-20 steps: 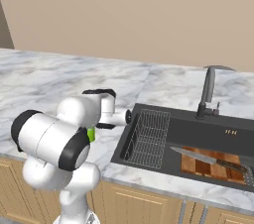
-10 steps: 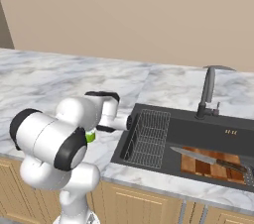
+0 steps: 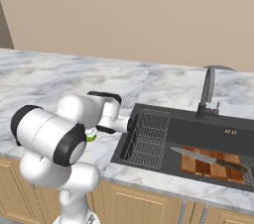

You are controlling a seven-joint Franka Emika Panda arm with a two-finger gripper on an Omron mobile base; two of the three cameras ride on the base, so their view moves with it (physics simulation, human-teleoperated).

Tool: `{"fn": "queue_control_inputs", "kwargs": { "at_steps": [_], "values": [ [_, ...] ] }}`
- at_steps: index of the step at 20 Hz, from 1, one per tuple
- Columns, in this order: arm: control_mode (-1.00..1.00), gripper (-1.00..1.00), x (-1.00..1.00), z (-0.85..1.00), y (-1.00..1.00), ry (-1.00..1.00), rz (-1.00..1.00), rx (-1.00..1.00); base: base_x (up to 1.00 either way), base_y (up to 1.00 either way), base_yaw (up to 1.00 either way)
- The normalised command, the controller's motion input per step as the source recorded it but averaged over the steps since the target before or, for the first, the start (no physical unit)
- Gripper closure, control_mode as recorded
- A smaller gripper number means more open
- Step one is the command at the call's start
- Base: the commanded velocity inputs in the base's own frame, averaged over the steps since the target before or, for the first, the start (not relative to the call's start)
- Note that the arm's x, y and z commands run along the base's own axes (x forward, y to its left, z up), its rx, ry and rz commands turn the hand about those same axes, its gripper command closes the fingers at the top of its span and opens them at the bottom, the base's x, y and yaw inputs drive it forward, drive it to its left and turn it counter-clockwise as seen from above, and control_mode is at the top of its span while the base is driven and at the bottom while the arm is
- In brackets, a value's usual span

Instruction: Move the cutting board and knife to the sink. Then move spray from the cabinet to the counter.

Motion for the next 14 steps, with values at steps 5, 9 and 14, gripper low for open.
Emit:
{"fn": "queue_control_inputs", "kwargs": {
  "at_steps": [5, 9, 14],
  "values": [
    [-1.0, -1.0, 0.01, -0.41, 0.0, 0.01, 0.03, 0.0, 0.0, 0.0, 0.0],
    [-1.0, -1.0, -0.07, -0.26, -0.1, 0.03, 0.03, 0.06, 0.0, 0.0, 0.0],
    [-1.0, -1.0, -0.19, -0.07, -0.1, 0.02, 0.0, 0.09, 0.0, 0.0, 0.0]
  ]
}}
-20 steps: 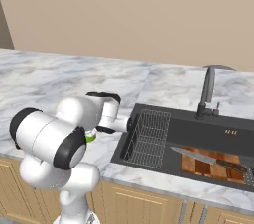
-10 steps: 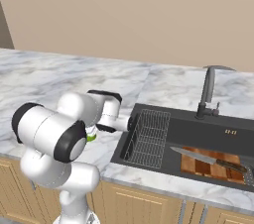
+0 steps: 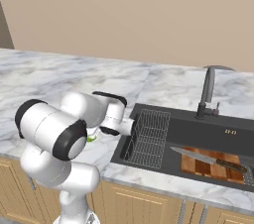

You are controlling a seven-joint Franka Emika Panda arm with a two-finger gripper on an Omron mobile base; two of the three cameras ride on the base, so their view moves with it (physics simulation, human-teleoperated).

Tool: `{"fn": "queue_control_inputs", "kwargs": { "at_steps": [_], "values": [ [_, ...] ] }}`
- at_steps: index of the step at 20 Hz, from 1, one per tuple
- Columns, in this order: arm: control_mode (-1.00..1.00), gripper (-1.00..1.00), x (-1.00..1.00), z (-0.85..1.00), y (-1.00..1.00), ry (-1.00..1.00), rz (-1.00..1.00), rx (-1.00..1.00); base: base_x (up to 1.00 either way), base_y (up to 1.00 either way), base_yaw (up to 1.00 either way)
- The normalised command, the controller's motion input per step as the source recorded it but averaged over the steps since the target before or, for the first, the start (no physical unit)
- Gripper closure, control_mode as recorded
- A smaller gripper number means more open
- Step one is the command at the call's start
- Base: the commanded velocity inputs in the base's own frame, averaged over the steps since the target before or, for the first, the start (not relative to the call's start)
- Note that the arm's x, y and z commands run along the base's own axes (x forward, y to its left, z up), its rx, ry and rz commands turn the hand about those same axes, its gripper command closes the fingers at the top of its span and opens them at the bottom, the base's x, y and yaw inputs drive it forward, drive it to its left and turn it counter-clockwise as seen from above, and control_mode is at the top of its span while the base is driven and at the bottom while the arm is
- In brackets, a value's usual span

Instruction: Move the cutting board and knife to the sink. Then move spray from the cabinet to the counter.

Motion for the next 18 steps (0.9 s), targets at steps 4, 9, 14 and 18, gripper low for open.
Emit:
{"fn": "queue_control_inputs", "kwargs": {
  "at_steps": [4, 9, 14, 18],
  "values": [
    [-1.0, -1.0, -0.14, -0.01, -0.08, 0.0, 0.0, 0.08, 0.0, 0.0, 0.0],
    [-1.0, -1.0, -0.04, 0.01, -0.04, 0.03, 0.0, 0.02, 0.0, 0.0, 0.0],
    [-1.0, -1.0, -0.01, 0.22, -0.11, 0.2, -0.03, 0.0, 0.0, 0.0, 0.0],
    [-1.0, -1.0, -0.02, 0.25, -0.13, 0.26, -0.06, 0.0, 0.0, 0.0, 0.0]
  ]
}}
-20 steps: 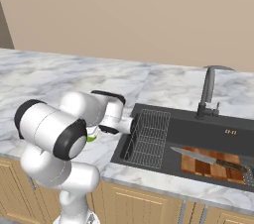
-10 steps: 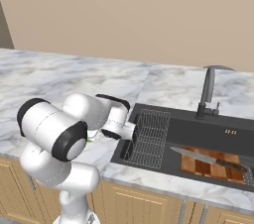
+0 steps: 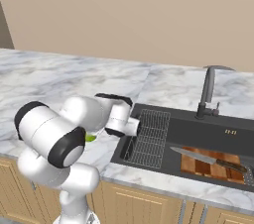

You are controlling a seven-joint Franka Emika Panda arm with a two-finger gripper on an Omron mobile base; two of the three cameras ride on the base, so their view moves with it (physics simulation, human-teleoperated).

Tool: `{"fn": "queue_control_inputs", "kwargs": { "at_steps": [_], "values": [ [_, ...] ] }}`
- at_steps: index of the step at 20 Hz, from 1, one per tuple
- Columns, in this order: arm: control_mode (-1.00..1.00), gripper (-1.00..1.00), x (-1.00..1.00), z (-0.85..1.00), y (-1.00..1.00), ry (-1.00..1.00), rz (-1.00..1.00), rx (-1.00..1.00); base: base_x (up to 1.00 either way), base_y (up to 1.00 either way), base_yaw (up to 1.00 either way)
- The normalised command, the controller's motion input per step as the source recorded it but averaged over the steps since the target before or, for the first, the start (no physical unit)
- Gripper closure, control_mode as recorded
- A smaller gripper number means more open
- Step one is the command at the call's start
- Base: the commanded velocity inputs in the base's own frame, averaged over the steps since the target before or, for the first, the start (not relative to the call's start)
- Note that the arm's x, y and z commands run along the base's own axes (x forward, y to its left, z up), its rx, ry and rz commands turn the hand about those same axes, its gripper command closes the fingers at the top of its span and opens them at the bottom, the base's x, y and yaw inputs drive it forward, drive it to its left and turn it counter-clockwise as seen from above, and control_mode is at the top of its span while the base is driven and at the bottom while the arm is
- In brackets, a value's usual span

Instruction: Move the cutting board and knife to the sink. Then move spray from the cabinet to the counter.

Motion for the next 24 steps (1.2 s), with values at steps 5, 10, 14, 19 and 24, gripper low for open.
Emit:
{"fn": "queue_control_inputs", "kwargs": {
  "at_steps": [5, 10, 14, 19, 24],
  "values": [
    [-1.0, -1.0, -0.19, 0.29, -0.15, 0.18, -0.09, 0.0, 0.0, 0.0, 0.0],
    [-1.0, -1.0, -0.33, 0.31, -0.16, 0.04, -0.17, -0.07, 0.0, 0.0, 0.0],
    [-1.0, -1.0, -0.44, 0.43, -0.07, 0.0, -0.14, -0.14, 0.0, 0.0, 0.0],
    [-1.0, -1.0, -0.32, 0.5, 0.0, 0.16, -0.19, -0.18, 0.0, 0.0, 0.0],
    [-1.0, -1.0, -0.36, 0.5, 0.0, 0.24, -0.28, -0.03, 0.0, 0.0, 0.0]
  ]
}}
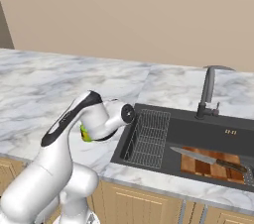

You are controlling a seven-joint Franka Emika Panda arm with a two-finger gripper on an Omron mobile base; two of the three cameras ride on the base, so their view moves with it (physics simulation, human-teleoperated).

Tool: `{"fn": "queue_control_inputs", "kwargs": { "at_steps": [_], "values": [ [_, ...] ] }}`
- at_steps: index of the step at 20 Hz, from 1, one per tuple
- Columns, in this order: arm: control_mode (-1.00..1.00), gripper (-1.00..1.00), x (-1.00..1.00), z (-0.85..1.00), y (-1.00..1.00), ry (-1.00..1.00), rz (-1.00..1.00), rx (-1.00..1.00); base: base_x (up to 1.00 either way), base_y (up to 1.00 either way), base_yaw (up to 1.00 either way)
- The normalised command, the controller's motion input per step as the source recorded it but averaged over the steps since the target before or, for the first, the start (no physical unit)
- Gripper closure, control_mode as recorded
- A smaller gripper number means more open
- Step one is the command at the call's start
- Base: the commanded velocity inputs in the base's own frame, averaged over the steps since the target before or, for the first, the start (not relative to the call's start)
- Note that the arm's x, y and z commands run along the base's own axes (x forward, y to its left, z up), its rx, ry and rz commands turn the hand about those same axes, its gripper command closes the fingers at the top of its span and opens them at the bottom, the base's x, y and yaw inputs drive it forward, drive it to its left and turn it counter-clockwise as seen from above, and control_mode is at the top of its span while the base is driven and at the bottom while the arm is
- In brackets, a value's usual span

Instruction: Move the cutting board and knife to the sink. Then move spray from the cabinet to the counter.

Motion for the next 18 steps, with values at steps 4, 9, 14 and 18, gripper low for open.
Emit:
{"fn": "queue_control_inputs", "kwargs": {
  "at_steps": [4, 9, 14, 18],
  "values": [
    [-1.0, -1.0, -0.33, 0.52, 0.0, 0.28, -0.33, 0.0, 0.0, 0.0, 0.0],
    [-1.0, -1.0, -0.38, 0.44, 0.0, 0.28, -0.31, 0.0, 0.0, 0.0, 0.0],
    [-1.0, -1.0, -0.43, 0.4, -0.01, 0.27, -0.31, 0.0, 0.0, 0.0, 0.0],
    [-1.0, -1.0, -0.58, 0.26, -0.06, 0.1, -0.19, 0.0, 0.0, 0.0, 0.0]
  ]
}}
